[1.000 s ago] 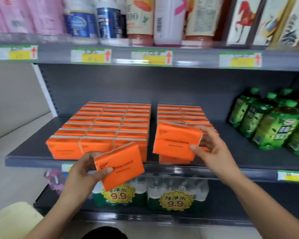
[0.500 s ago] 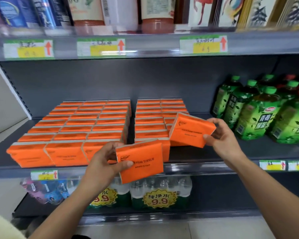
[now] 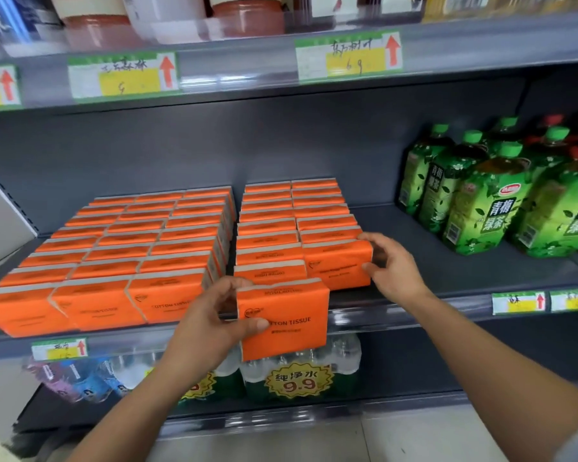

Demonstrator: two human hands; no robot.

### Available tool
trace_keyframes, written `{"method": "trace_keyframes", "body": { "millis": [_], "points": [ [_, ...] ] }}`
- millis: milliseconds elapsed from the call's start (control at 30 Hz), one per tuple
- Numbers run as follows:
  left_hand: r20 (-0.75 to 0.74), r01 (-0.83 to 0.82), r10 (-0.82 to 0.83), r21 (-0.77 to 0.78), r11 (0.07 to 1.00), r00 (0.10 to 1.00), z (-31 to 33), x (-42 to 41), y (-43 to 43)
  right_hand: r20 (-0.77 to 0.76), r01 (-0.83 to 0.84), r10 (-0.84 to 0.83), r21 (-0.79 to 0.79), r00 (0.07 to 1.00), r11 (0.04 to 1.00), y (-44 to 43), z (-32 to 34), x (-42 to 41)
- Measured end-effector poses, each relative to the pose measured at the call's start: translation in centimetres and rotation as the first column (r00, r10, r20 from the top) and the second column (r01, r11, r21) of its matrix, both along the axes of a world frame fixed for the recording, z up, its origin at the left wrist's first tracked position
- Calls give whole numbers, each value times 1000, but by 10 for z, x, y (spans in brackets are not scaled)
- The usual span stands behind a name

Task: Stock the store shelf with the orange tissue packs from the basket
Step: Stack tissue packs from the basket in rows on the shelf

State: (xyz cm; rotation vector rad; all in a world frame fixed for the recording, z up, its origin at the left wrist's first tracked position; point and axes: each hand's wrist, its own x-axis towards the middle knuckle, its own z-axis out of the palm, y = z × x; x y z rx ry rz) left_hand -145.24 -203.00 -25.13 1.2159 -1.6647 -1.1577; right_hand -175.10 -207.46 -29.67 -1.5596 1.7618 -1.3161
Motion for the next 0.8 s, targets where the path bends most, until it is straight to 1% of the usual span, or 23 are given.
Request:
{"method": "trace_keyframes", "body": {
  "millis": [133, 267, 333, 400, 433, 467, 500, 533, 567, 600, 633, 667, 700, 733, 767, 800],
  "points": [
    [42, 17, -17, -9, 1000, 999, -1, -7, -1, -35, 39, -39, -10, 999, 999, -5, -9, 2],
    [78, 53, -51, -24, 998, 996, -2, -17, -3, -69, 39, -38, 5, 997, 999, -6, -14, 1],
    [87, 65, -61, -35, 997, 994, -1, -23, -6, -111, 42, -41, 7, 993, 999, -2, -12, 2],
    [98, 60, -54, -57, 997, 994, 0, -29, -8, -146, 81, -89, -62, 985, 995, 7, -3, 5],
    [96, 58, -51, -68, 996, 994, 1, -32, -9, -135, 104, -123, -134, 983, 985, 13, 4, 8],
    [94, 55, -48, -79, 995, 994, 2, -34, -10, -88, 105, -124, -201, 988, 974, 19, 13, 11],
    [91, 55, -47, -89, 995, 995, 3, -36, -11, -5, 64, -67, -235, 998, 970, 27, 23, 15],
    [85, 53, -45, -95, 994, 995, 3, -38, -12, 79, -24, 42, -224, 996, 974, 34, 32, 17],
    [75, 47, -40, -95, 994, 996, 4, -40, -13, 125, -142, 166, -184, 978, 973, 42, 40, 19],
    [68, 38, -32, -93, 995, 997, 5, -41, -14, 108, -256, 270, -130, 957, 958, 49, 44, 21],
    [65, 31, -25, -92, 995, 998, 6, -43, -15, 36, -330, 333, -68, 942, 941, 53, 45, 22],
    [70, 29, -23, -93, 995, 997, 7, -45, -15, -47, -365, 364, -20, 930, 931, 55, 46, 23],
    [80, 34, -26, -102, 994, 996, 8, -46, -15, -114, -361, 359, 5, 926, 932, 56, 45, 22],
    [104, 41, -28, -121, 992, 994, 10, -48, -15, -140, -339, 336, 2, 931, 941, 56, 46, 21],
    [165, 45, -18, -162, 986, 986, 11, -49, -15, -134, -317, 311, -27, 941, 948, 55, 47, 19],
    [275, 55, 14, -244, 968, 961, 12, -48, -16, -119, -290, 282, -59, 952, 955, 55, 48, 16]
  ]
}}
